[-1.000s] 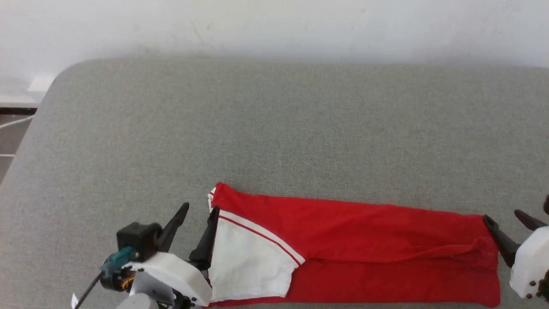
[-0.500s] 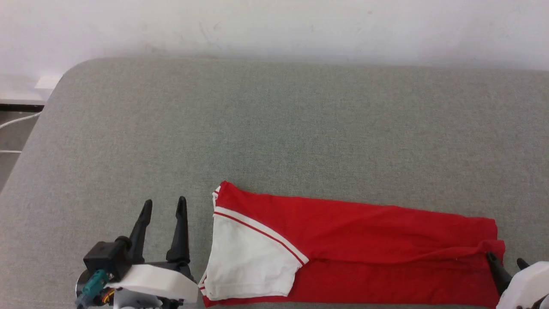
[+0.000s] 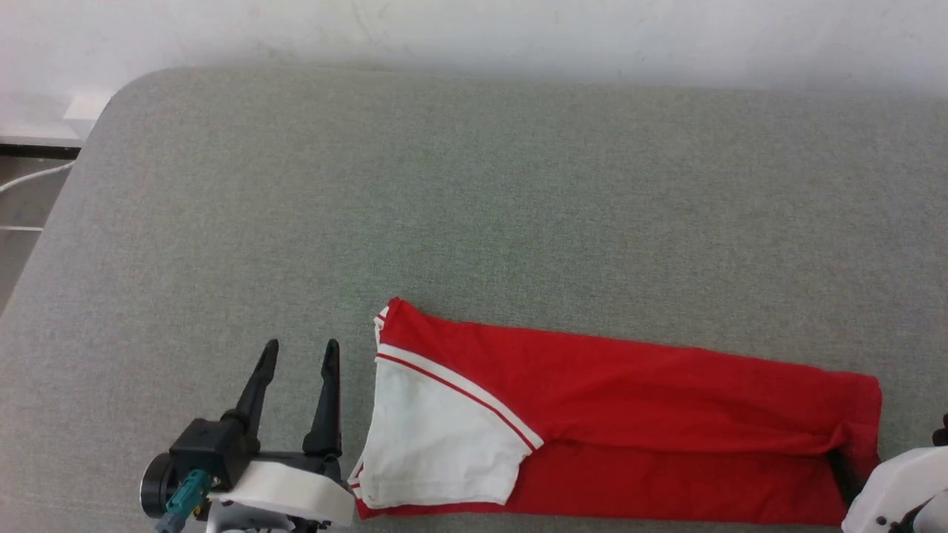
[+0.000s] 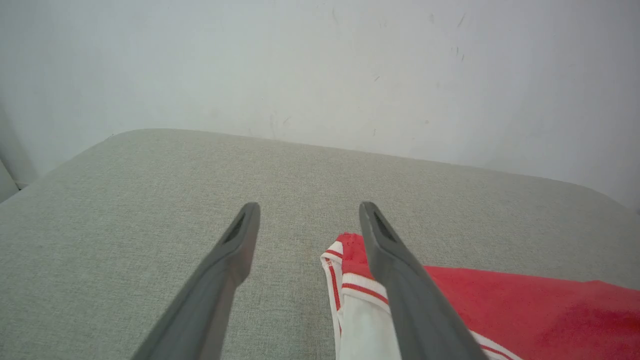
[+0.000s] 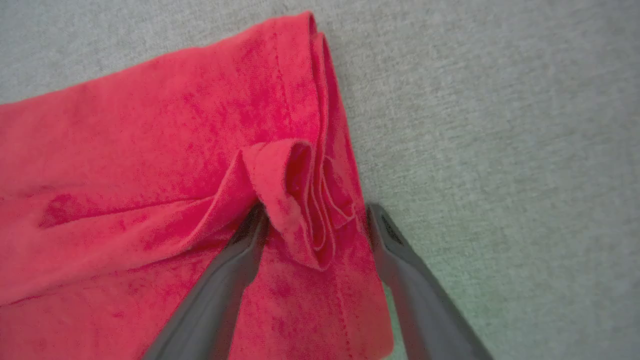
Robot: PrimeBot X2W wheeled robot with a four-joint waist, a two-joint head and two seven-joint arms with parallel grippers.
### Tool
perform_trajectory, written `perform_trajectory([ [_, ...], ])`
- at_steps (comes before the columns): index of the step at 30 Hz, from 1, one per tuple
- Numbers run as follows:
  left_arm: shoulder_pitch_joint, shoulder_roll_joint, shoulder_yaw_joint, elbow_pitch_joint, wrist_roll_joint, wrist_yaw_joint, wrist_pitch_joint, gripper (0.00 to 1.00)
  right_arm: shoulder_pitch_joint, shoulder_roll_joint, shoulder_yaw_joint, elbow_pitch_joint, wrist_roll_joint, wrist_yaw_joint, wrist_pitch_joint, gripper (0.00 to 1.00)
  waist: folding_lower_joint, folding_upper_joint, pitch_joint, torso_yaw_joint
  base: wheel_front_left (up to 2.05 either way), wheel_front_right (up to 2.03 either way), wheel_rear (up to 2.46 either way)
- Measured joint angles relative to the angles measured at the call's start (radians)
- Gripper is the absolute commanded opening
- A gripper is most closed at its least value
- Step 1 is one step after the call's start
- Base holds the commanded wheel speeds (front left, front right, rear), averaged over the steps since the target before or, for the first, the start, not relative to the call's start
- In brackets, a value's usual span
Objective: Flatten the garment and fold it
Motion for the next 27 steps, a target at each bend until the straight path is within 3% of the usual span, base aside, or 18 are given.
perform_trajectory([
  [1,0.0,-0.007,0.009,-0.002,0.009,-0.005,0.0,1.0,-0.001,-0.005,0.006,0.005,0.01,0.0,0.0,1.0,-0.0001,0.0,0.004,0.002,0.0,0.0,0.0],
  [2,0.0,-0.015,0.017,-0.004,0.019,-0.008,0.0,1.0,-0.001,-0.009,0.012,0.01,0.016,-0.002,-0.002,0.64,-0.0001,0.0,0.008,0.003,0.0,0.0,0.0],
  [3,0.0,-0.022,0.024,-0.005,0.028,-0.013,0.0,1.0,-0.001,-0.014,0.018,0.012,0.019,-0.003,-0.007,0.09,-0.0001,0.0,0.011,0.005,0.0,0.0,0.0],
  [4,0.0,-0.029,0.031,-0.006,0.035,-0.02,0.0,1.0,-0.001,-0.016,0.021,0.014,0.022,-0.004,-0.011,0.0,-0.0001,0.0,0.014,0.006,0.0,0.0,0.0],
  [14,0.0,-0.083,0.089,0.004,0.098,-0.066,0.0,1.0,0.003,-0.045,0.032,0.007,0.022,0.002,-0.062,0.0,0.0001,0.0,-0.006,0.01,0.0,0.0,0.0],
  [22,0.001,-0.108,0.114,0.014,0.124,-0.095,0.0,1.0,0.011,-0.137,-0.076,-0.035,-0.034,0.002,-0.034,0.0,0.0002,0.0,-0.037,0.005,0.0,0.0,0.0],
  [27,0.001,-0.115,0.125,0.027,0.123,-0.101,0.0,1.0,0.012,-0.159,-0.106,-0.053,-0.056,0.002,-0.005,0.0,0.0002,0.0,-0.046,0.003,0.0,0.0,0.0],
])
